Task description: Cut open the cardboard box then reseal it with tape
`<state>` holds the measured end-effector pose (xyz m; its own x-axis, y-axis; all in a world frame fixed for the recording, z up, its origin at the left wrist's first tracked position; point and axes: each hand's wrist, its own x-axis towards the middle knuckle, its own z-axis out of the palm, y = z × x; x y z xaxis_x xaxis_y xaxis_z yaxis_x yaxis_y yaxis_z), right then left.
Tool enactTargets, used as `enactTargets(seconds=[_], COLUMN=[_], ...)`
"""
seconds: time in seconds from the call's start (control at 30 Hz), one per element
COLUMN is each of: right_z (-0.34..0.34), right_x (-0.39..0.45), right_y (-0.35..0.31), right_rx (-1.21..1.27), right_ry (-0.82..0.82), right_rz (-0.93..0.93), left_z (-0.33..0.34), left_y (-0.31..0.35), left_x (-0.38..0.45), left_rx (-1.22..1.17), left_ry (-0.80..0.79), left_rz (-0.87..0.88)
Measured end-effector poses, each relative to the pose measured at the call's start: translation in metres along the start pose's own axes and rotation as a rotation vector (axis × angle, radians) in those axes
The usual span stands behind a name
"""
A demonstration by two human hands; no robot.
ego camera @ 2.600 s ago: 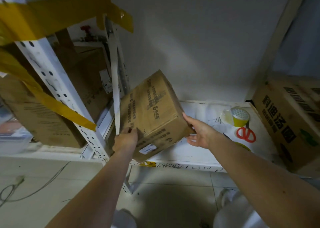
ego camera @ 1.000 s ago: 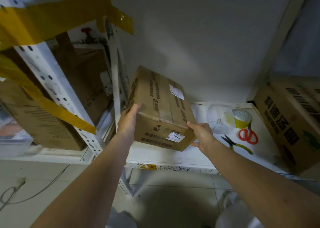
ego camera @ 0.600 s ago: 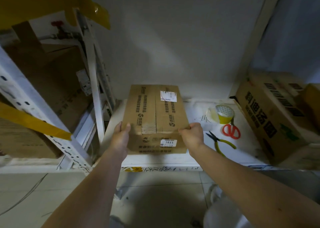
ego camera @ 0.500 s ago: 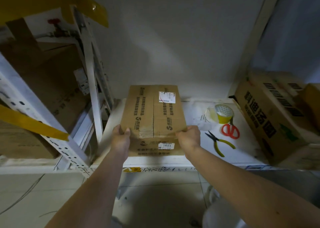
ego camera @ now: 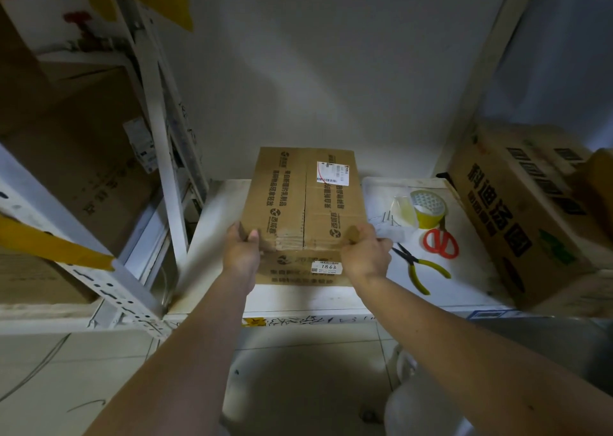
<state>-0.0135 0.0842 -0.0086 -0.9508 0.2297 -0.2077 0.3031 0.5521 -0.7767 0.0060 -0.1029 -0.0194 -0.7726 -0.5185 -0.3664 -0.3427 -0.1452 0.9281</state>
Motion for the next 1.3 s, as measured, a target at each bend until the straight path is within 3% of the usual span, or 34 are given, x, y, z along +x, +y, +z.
enactTargets(seconds=[0.8, 1.07, 1.3], right_z=[0.005, 0.001, -0.029], right_x=[0.011, 0.017, 0.017], right_y=[0.003, 0.007, 0.0], right_rx=[-0.029, -0.026, -0.302], right_ry=[0.037, 0.002, -0.276], right_rz=[-0.042, -0.084, -0.157], left_z=[0.009, 0.01, 0.003], left_y=[-0.006, -0.003, 0.007], left_x=[0.01, 0.008, -0.021], left_rx=[0.071, 0.281, 0.466], left_ry=[0.02, 0.039, 0.09], left_rz=[0.023, 0.053, -0.045])
